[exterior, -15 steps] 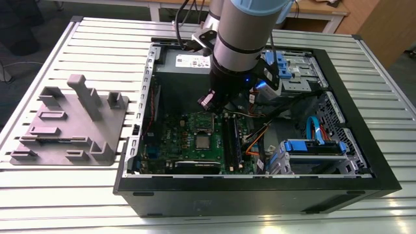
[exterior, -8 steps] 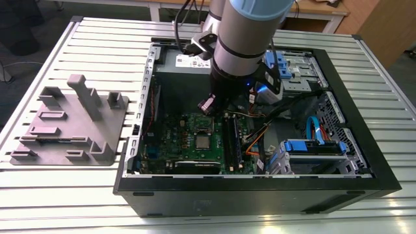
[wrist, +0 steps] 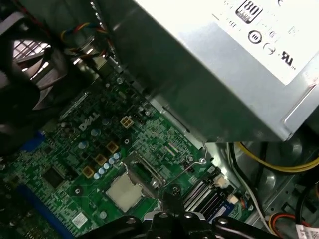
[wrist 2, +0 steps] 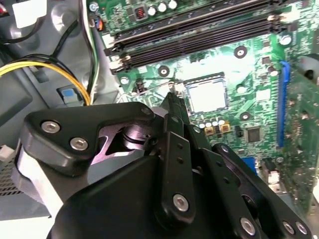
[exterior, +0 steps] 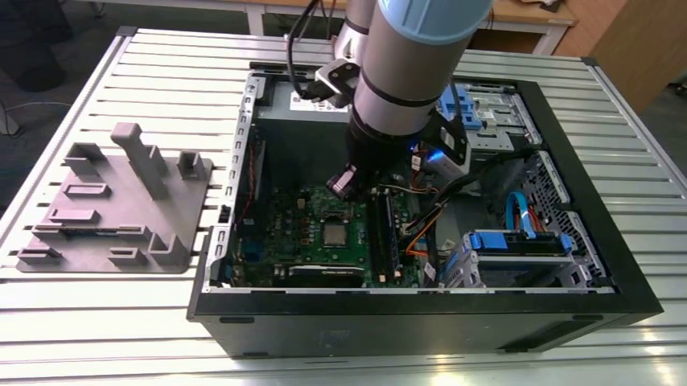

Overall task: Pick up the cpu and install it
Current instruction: 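Close the cpu cover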

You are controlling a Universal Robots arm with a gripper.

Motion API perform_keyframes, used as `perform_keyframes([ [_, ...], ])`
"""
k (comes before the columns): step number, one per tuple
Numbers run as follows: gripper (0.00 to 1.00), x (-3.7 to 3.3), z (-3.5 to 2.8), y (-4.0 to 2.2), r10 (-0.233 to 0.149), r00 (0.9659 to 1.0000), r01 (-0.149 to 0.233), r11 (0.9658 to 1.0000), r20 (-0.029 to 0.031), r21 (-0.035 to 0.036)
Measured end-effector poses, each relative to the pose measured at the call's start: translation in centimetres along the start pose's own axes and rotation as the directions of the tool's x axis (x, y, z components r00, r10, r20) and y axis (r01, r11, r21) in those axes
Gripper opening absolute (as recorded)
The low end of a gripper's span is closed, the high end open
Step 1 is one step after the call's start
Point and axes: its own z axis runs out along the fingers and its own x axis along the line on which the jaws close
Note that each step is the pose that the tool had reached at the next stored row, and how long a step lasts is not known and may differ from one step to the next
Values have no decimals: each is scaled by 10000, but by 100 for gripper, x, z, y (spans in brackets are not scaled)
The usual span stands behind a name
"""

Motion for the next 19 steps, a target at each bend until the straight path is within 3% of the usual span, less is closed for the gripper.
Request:
perform_keyframes([
  [5,11,48,-8,-50,-42,10000,42,10000,-7,0],
  [19,11,47,-17,-49,-72,10000,72,10000,-11,0],
])
